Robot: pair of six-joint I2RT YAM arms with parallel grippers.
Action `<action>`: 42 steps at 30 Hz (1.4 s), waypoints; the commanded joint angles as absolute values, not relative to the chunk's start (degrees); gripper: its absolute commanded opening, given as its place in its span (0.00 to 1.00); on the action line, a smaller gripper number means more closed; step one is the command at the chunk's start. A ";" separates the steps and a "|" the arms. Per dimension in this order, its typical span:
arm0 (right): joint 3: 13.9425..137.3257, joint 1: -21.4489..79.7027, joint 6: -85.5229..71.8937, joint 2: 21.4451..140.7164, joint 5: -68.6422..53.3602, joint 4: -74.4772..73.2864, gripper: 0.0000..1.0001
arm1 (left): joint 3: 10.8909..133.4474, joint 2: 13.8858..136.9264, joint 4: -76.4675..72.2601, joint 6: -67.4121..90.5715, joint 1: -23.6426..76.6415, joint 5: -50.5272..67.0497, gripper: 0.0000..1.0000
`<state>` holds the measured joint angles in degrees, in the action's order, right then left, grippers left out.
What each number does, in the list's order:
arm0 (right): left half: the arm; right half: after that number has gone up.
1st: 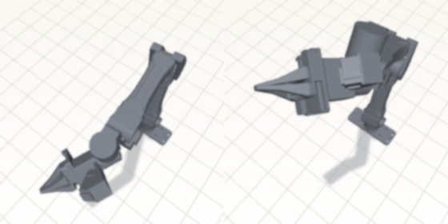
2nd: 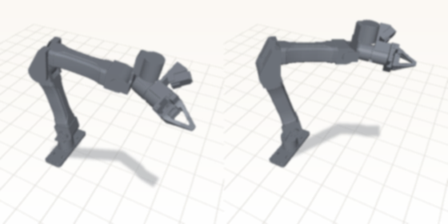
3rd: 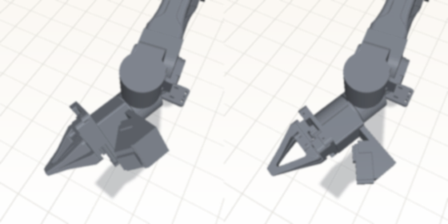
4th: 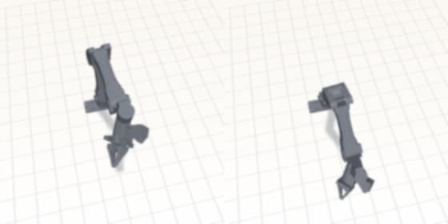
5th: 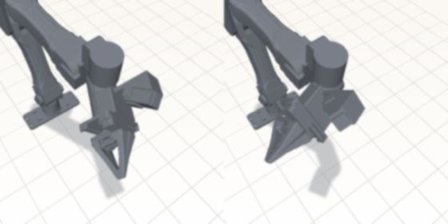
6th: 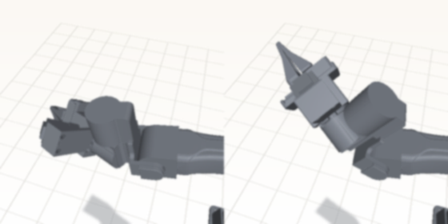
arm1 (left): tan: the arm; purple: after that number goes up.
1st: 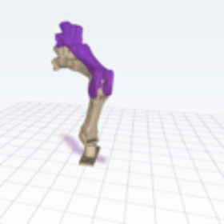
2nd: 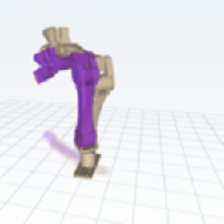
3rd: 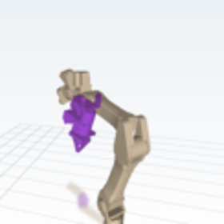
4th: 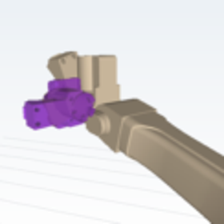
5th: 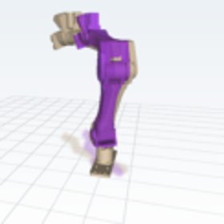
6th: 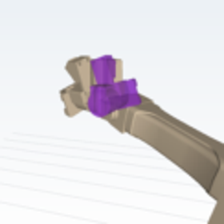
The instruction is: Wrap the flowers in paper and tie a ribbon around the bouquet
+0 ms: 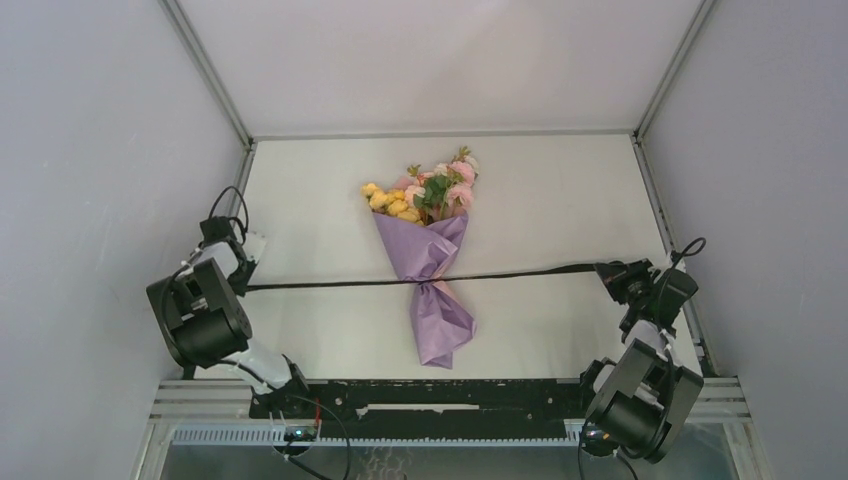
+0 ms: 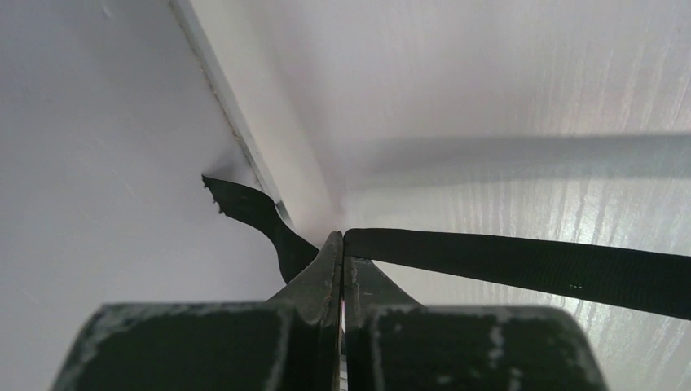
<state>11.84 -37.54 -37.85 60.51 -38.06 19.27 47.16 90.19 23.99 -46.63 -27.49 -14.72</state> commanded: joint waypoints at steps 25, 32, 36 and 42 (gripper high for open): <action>49.28 19.39 -10.87 51.67 -30.78 8.87 0.00 | 86.50 78.04 70.43 -34.39 12.45 22.16 0.00; 55.28 26.01 -9.89 53.82 -33.07 8.05 0.00 | 96.46 76.04 75.93 -31.57 16.08 26.81 0.00; 56.01 27.47 -9.29 54.83 -34.87 8.26 0.00 | 88.40 76.16 73.85 -31.00 16.17 23.03 0.00; 59.53 30.10 -8.95 57.96 -39.23 8.80 0.00 | 82.33 77.28 79.15 -37.21 23.01 20.95 0.67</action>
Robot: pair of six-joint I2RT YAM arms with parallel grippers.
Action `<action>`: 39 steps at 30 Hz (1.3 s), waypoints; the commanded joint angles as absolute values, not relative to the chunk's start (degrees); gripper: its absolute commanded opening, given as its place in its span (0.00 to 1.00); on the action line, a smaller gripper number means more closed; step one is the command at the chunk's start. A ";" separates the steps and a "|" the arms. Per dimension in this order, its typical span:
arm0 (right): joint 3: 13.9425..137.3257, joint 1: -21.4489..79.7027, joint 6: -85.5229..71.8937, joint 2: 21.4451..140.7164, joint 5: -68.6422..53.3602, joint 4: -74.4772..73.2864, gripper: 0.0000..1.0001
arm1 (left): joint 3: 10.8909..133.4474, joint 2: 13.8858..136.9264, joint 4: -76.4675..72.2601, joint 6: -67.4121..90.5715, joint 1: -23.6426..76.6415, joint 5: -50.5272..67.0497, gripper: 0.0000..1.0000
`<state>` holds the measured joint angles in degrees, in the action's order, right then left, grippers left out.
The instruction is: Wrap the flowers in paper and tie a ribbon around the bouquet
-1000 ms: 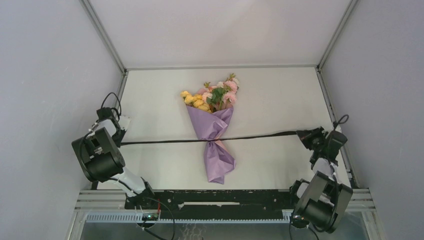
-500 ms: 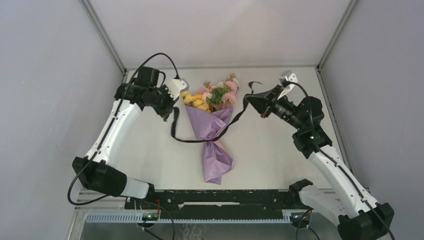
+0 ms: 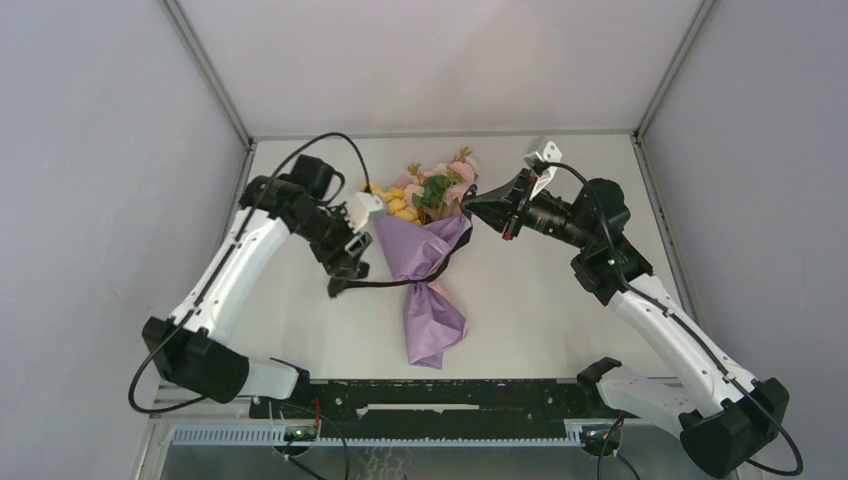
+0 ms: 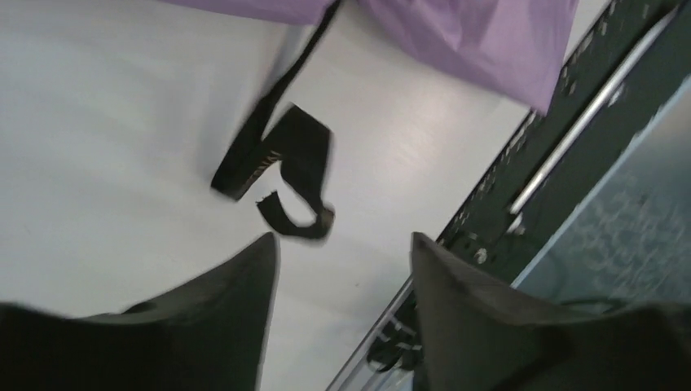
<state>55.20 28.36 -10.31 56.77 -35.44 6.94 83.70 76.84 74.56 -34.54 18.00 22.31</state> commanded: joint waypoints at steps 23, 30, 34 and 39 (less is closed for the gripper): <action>62.72 34.78 -30.08 68.48 -35.67 33.24 0.00 | 87.04 87.86 28.48 -9.04 30.44 52.67 0.78; 62.74 33.58 -29.51 67.59 -38.62 27.84 0.08 | 84.26 86.80 27.43 -7.06 30.34 51.31 0.00; 60.35 31.06 -21.66 62.08 -36.00 9.74 0.30 | 82.55 85.01 28.56 -7.62 29.62 47.94 0.00; 46.84 37.70 -10.11 55.67 -29.81 3.02 0.33 | 80.87 85.13 28.06 -7.30 28.75 45.20 0.00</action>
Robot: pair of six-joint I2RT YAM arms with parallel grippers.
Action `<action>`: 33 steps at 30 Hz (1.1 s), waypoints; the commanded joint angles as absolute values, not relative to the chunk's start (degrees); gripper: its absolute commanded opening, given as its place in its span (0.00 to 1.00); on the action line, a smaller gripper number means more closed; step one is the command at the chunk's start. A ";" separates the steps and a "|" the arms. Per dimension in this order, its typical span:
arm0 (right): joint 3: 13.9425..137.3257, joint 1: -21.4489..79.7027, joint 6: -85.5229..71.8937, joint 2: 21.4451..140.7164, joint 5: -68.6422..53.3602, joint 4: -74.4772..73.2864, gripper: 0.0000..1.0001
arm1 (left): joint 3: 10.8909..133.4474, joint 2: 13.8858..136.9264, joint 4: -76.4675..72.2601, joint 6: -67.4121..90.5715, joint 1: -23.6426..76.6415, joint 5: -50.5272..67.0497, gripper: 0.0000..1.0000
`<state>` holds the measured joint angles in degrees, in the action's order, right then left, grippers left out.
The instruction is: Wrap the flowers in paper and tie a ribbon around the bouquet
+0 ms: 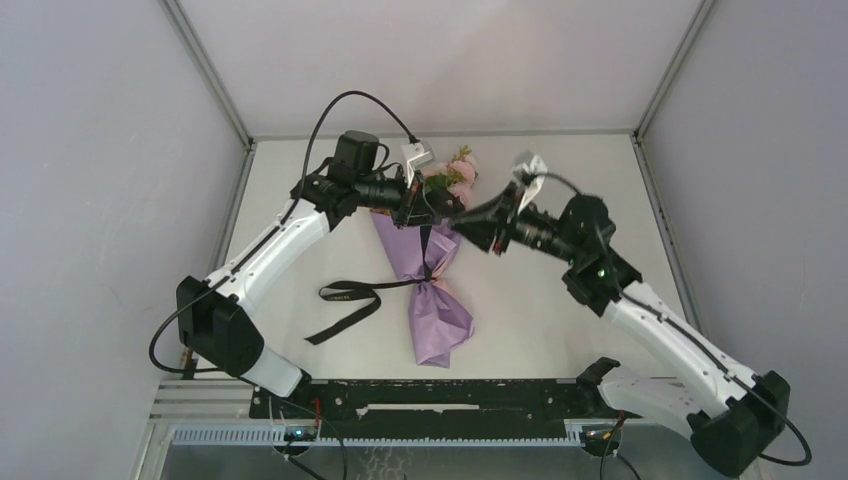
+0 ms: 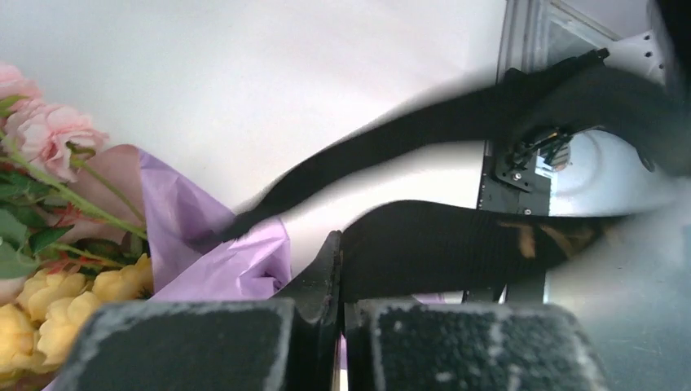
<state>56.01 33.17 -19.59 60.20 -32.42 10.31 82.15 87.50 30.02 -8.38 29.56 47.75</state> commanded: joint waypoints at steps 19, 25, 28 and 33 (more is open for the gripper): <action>42.10 43.53 -18.33 98.32 -25.10 16.74 0.00 | 95.49 84.85 36.66 -2.91 28.51 51.19 0.00; 44.18 40.80 -21.31 101.55 -24.73 14.57 0.00 | 98.24 84.77 37.56 -1.20 28.49 53.51 0.00; 44.21 40.88 -20.57 101.14 -26.37 15.12 0.00 | 97.00 84.73 37.54 -2.62 28.48 53.06 0.00; 44.21 41.67 -16.12 91.12 -32.36 16.00 0.07 | 92.59 85.43 36.12 -4.59 27.69 47.67 0.00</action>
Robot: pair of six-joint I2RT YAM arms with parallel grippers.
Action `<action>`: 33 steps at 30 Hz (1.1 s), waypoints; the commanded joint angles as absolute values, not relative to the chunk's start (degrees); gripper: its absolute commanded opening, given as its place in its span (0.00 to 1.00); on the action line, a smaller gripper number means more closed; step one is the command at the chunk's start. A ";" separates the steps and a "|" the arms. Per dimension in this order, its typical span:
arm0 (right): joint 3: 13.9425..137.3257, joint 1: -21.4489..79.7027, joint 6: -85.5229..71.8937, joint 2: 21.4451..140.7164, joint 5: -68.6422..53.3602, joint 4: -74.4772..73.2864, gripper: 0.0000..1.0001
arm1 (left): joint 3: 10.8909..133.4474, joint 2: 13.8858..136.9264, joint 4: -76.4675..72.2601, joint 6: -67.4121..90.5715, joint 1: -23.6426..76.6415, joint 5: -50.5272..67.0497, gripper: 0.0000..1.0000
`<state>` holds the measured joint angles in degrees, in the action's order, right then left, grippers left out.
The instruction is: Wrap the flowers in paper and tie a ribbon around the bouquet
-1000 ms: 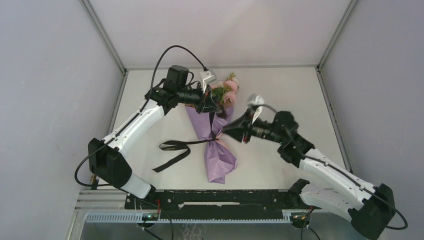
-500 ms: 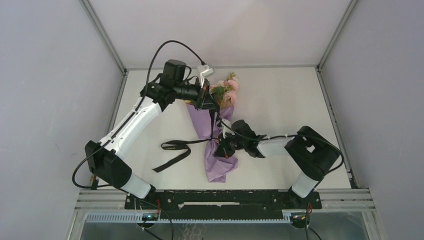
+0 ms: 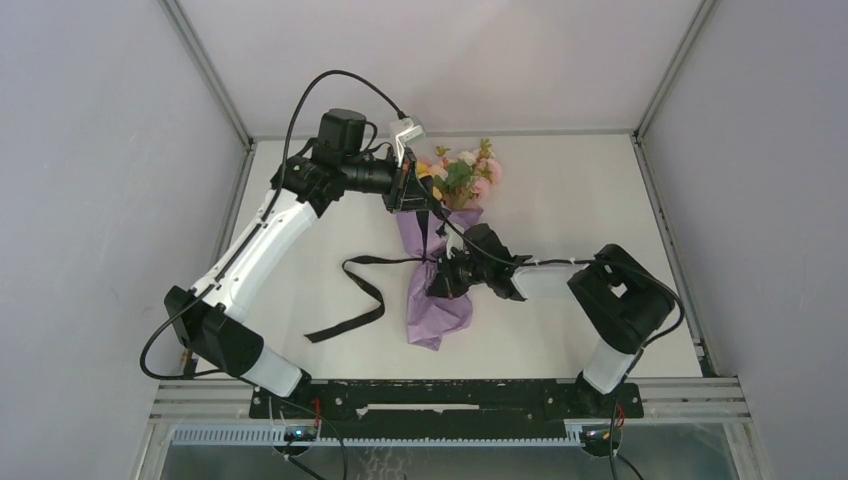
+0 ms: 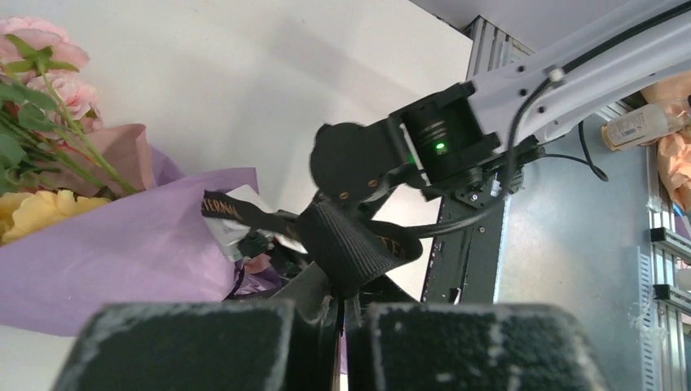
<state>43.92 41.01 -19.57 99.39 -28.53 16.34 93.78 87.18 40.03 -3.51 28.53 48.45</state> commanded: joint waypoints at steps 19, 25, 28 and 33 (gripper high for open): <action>51.13 39.28 -9.78 82.15 -17.18 29.84 0.75 | 89.70 88.17 34.47 -4.68 26.81 45.03 0.00; 53.90 38.40 -11.35 86.31 -17.99 31.52 0.41 | 88.83 88.19 34.58 -4.12 26.81 45.26 0.00; 54.56 37.63 -13.32 86.75 -18.31 30.60 0.00 | 88.72 87.86 36.14 -5.18 26.66 43.13 0.04; 54.58 36.73 -16.22 86.70 -19.08 28.75 0.00 | 88.21 86.55 47.39 -10.81 24.05 30.53 0.76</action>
<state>52.31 37.56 -13.43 86.76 -18.74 27.29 88.97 88.51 39.16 -6.02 26.37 40.29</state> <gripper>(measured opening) 0.006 0.673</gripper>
